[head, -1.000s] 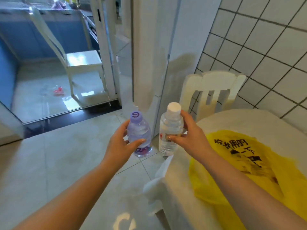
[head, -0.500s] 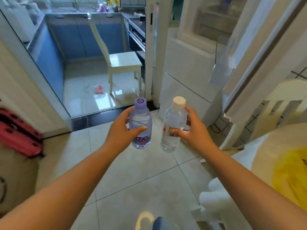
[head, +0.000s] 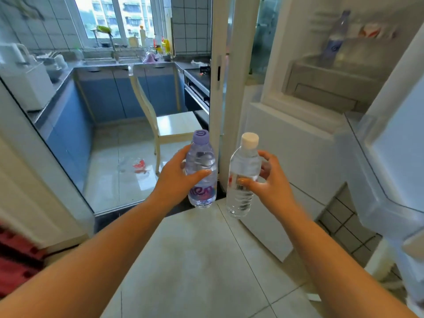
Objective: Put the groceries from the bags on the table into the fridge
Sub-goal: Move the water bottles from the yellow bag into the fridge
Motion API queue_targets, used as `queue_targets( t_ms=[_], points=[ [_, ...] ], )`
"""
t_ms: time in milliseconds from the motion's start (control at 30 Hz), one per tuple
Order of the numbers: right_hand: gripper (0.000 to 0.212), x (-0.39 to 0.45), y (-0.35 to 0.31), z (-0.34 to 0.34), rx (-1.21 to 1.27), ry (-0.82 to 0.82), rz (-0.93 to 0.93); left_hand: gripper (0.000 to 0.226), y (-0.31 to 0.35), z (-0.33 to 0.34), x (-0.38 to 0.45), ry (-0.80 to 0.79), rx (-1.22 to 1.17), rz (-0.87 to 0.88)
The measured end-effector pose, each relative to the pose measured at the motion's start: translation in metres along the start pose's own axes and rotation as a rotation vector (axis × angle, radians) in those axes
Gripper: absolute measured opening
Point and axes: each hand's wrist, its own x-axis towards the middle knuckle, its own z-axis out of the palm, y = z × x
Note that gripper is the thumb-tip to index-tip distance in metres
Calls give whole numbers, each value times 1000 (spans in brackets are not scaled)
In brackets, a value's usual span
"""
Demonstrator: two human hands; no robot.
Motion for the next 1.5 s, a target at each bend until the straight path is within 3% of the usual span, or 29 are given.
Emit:
queue_targets(
  t_ms=[400, 600, 833, 1033, 1133, 1333, 1500],
  points=[
    [63, 229, -6, -58, 75, 261, -27, 57, 26, 65, 266, -107, -161, 137],
    [70, 320, 1, -111, -27, 453, -35, 51, 53, 128, 393, -253, -287, 311],
    [60, 411, 1, -184, -86, 680, -45, 52, 102, 208, 531, -495, -401, 454],
    [69, 463, -3, -256, -158, 856, -41, 43, 155, 281, 608, -625, -491, 525],
    [63, 482, 1, -297, -197, 928, -53, 46, 183, 324, 636, -694, -541, 569],
    [66, 517, 26, -379, -177, 980, -43, 54, 221, 412, 670, -696, -540, 580],
    [72, 545, 59, -434, -209, 1010, -11, 45, 238, 471, 685, -718, -524, 590]
  ],
)
